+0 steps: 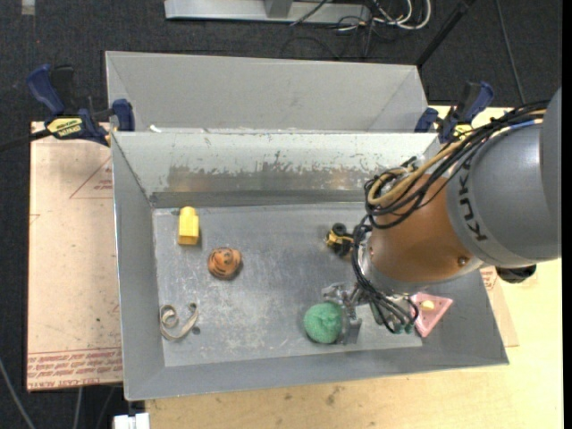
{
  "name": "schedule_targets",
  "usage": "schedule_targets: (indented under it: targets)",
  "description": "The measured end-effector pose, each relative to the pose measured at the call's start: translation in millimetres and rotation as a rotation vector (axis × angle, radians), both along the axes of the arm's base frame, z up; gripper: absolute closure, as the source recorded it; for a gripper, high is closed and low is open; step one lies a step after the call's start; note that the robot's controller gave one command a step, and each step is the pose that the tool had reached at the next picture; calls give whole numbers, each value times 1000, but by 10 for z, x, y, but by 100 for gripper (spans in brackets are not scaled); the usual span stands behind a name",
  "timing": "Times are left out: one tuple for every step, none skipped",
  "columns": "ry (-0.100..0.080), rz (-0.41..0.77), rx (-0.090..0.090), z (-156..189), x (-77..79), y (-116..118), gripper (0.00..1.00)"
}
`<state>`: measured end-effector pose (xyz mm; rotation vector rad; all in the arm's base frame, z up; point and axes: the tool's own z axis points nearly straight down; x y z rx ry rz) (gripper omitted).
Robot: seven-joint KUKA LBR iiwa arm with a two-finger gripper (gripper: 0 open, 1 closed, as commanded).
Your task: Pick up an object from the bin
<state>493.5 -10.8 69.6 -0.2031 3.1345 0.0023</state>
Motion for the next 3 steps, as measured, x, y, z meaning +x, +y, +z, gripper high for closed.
schedule_targets:
  targets:
    - [0,0,0,0,0,0,100]
    - [5,-9,0,616,-16,58,100]
    - [-14,73,-2,361,671,-194,100]
